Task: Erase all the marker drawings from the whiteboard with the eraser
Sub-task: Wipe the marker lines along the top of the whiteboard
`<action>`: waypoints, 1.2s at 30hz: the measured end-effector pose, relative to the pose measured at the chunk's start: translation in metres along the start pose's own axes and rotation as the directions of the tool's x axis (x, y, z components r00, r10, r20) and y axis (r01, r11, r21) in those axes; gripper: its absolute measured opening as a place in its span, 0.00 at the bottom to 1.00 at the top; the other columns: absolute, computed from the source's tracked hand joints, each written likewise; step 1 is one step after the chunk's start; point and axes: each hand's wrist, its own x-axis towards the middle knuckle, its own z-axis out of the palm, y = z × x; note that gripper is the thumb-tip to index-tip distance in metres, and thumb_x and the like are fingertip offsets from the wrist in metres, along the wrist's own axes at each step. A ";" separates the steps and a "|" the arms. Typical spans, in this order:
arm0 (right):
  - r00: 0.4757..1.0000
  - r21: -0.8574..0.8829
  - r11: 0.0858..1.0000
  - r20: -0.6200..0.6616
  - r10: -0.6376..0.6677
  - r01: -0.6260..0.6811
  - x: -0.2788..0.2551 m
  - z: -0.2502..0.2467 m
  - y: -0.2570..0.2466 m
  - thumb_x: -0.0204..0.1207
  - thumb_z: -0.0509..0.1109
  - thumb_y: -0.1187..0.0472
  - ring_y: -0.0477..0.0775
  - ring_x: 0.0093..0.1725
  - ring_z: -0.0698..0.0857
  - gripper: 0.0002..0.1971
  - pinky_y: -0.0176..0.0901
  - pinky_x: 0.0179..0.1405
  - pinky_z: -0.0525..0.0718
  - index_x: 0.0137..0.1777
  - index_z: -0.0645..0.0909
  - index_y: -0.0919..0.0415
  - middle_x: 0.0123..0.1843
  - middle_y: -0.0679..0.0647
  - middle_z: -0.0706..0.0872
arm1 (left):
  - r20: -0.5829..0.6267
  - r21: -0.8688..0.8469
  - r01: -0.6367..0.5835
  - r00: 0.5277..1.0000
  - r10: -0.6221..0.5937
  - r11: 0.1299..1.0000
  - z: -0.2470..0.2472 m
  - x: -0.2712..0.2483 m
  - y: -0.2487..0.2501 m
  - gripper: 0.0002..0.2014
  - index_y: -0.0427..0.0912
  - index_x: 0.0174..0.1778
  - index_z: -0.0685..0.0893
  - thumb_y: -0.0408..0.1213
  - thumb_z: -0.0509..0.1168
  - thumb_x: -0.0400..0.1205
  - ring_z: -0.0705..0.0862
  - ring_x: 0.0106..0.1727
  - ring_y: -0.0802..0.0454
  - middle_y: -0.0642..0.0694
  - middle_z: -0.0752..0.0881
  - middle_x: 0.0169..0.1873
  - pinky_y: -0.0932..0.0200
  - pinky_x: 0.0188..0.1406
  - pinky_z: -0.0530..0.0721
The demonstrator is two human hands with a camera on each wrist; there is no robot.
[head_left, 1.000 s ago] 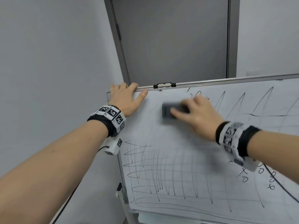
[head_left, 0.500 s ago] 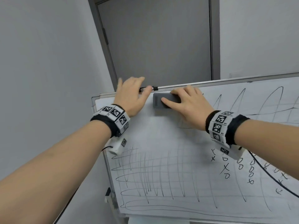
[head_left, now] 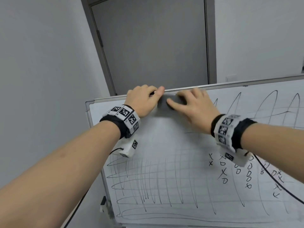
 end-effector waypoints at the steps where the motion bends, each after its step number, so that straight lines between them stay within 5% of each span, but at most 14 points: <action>1: 0.999 0.001 0.999 -0.028 0.035 -0.035 0.007 -0.003 0.004 0.60 0.70 0.72 0.62 0.49 0.71 0.39 0.55 0.44 0.70 0.75 0.75 0.49 0.63 0.62 0.79 | -0.003 -0.010 0.003 1.000 -0.003 1.000 0.000 0.000 0.000 0.30 0.57 0.38 0.76 0.69 0.33 0.77 0.72 0.46 0.47 0.53 0.75 0.37 0.47 0.53 0.71; 4: 0.997 0.023 0.996 -0.011 -0.082 0.082 -0.008 0.006 -0.009 0.60 0.71 0.71 0.61 0.47 0.71 0.39 0.55 0.44 0.71 0.74 0.75 0.49 0.61 0.62 0.80 | 0.003 -0.042 0.006 1.000 -0.005 0.999 -0.003 -0.001 -0.003 0.28 0.55 0.27 0.68 0.67 0.35 0.80 0.74 0.43 0.45 0.55 0.73 0.31 0.48 0.49 0.70; 7: 0.944 0.020 0.956 0.152 -0.294 0.294 -0.035 0.015 -0.032 0.66 0.67 0.67 0.62 0.48 0.74 0.34 0.54 0.44 0.70 0.74 0.74 0.47 0.61 0.60 0.81 | 0.027 -0.055 0.003 1.000 -0.002 0.998 -0.006 0.000 -0.003 0.27 0.56 0.25 0.67 0.64 0.38 0.84 0.73 0.43 0.44 0.56 0.72 0.31 0.47 0.51 0.71; 13: 0.995 0.002 0.996 -0.027 0.093 -0.093 0.010 -0.004 -0.009 0.61 0.70 0.72 0.62 0.49 0.73 0.38 0.53 0.43 0.69 0.74 0.77 0.49 0.60 0.62 0.79 | -0.001 -0.068 -0.007 1.000 0.007 0.998 -0.006 0.001 -0.001 0.32 0.53 0.26 0.70 0.70 0.31 0.75 0.76 0.45 0.44 0.49 0.79 0.35 0.48 0.50 0.70; 15: 0.998 -0.024 0.998 0.046 -0.053 0.054 -0.002 0.000 -0.010 0.63 0.68 0.70 0.62 0.49 0.73 0.36 0.54 0.44 0.69 0.74 0.76 0.48 0.61 0.61 0.79 | 0.001 -0.064 -0.006 1.000 0.006 0.998 -0.005 0.000 -0.001 0.32 0.53 0.26 0.69 0.70 0.30 0.75 0.75 0.44 0.44 0.50 0.78 0.35 0.48 0.50 0.69; 18: 0.925 -0.019 0.942 0.197 -0.326 0.336 -0.021 -0.003 -0.008 0.69 0.61 0.68 0.63 0.50 0.75 0.31 0.55 0.43 0.71 0.73 0.74 0.45 0.62 0.59 0.80 | -0.007 -0.042 -0.002 1.000 0.002 0.999 -0.004 0.000 -0.003 0.29 0.55 0.26 0.67 0.70 0.32 0.76 0.74 0.43 0.44 0.55 0.73 0.32 0.47 0.50 0.70; 22: 0.994 0.009 0.994 -0.004 0.106 -0.106 -0.008 -0.008 0.008 0.64 0.72 0.70 0.63 0.49 0.74 0.35 0.55 0.45 0.71 0.72 0.78 0.46 0.62 0.58 0.80 | -0.035 -0.045 0.011 0.999 -0.013 0.999 0.001 0.002 0.000 0.28 0.56 0.28 0.69 0.71 0.35 0.76 0.75 0.44 0.45 0.55 0.73 0.30 0.47 0.51 0.72; 24: 0.999 -0.003 1.000 0.033 -0.023 0.023 -0.030 0.001 -0.006 0.63 0.72 0.70 0.62 0.49 0.74 0.35 0.53 0.44 0.70 0.71 0.78 0.45 0.62 0.57 0.80 | -0.033 -0.040 0.014 0.999 -0.015 0.999 0.002 0.002 0.001 0.29 0.55 0.31 0.70 0.71 0.35 0.76 0.76 0.44 0.44 0.56 0.74 0.30 0.46 0.52 0.73; 26: 0.942 -0.004 0.961 0.201 -0.270 0.277 -0.058 0.005 -0.019 0.64 0.67 0.71 0.62 0.50 0.75 0.35 0.52 0.42 0.69 0.70 0.76 0.43 0.62 0.55 0.81 | -0.031 -0.031 0.024 0.999 -0.025 0.999 0.002 0.000 0.000 0.30 0.53 0.35 0.73 0.70 0.35 0.76 0.76 0.43 0.44 0.55 0.75 0.31 0.46 0.53 0.74; 27: 0.925 0.004 0.953 0.239 -0.296 0.304 -0.061 0.001 -0.014 0.64 0.66 0.71 0.62 0.50 0.76 0.35 0.52 0.42 0.69 0.71 0.76 0.42 0.63 0.54 0.81 | -0.036 -0.024 0.024 0.999 -0.025 0.999 0.003 0.000 0.000 0.31 0.53 0.38 0.76 0.70 0.35 0.77 0.77 0.44 0.44 0.55 0.77 0.33 0.46 0.53 0.74; 30: 0.995 0.001 1.000 0.102 0.005 -0.005 -0.038 -0.009 0.013 0.64 0.71 0.70 0.63 0.52 0.75 0.35 0.54 0.45 0.70 0.72 0.77 0.43 0.64 0.57 0.80 | -0.056 0.000 0.020 0.998 -0.020 1.000 0.008 0.000 0.000 0.33 0.52 0.44 0.80 0.70 0.36 0.77 0.78 0.46 0.43 0.52 0.80 0.37 0.45 0.54 0.74; 32: 0.974 0.025 0.975 -0.024 0.223 -0.223 -0.029 -0.015 0.019 0.64 0.73 0.71 0.64 0.53 0.74 0.35 0.55 0.45 0.70 0.72 0.79 0.46 0.66 0.58 0.80 | -0.070 0.007 0.014 0.997 -0.014 1.000 0.008 -0.001 0.000 0.32 0.52 0.45 0.80 0.69 0.37 0.78 0.78 0.46 0.43 0.51 0.80 0.38 0.46 0.54 0.74; 34: 0.995 0.005 0.995 0.005 0.095 -0.095 -0.049 -0.007 0.013 0.65 0.71 0.71 0.64 0.53 0.75 0.33 0.54 0.45 0.70 0.71 0.79 0.46 0.66 0.57 0.80 | -0.076 0.022 0.016 0.997 -0.015 1.000 0.009 -0.001 0.000 0.32 0.52 0.45 0.80 0.69 0.38 0.78 0.78 0.47 0.42 0.50 0.81 0.39 0.46 0.54 0.75; 36: 0.950 -0.006 0.969 0.200 -0.240 0.246 -0.079 0.000 -0.002 0.64 0.65 0.71 0.63 0.52 0.76 0.34 0.54 0.46 0.71 0.70 0.78 0.43 0.66 0.56 0.80 | -0.064 0.024 0.025 0.998 -0.024 0.999 0.008 -0.001 -0.001 0.32 0.52 0.45 0.80 0.70 0.37 0.78 0.78 0.47 0.42 0.49 0.82 0.40 0.45 0.56 0.75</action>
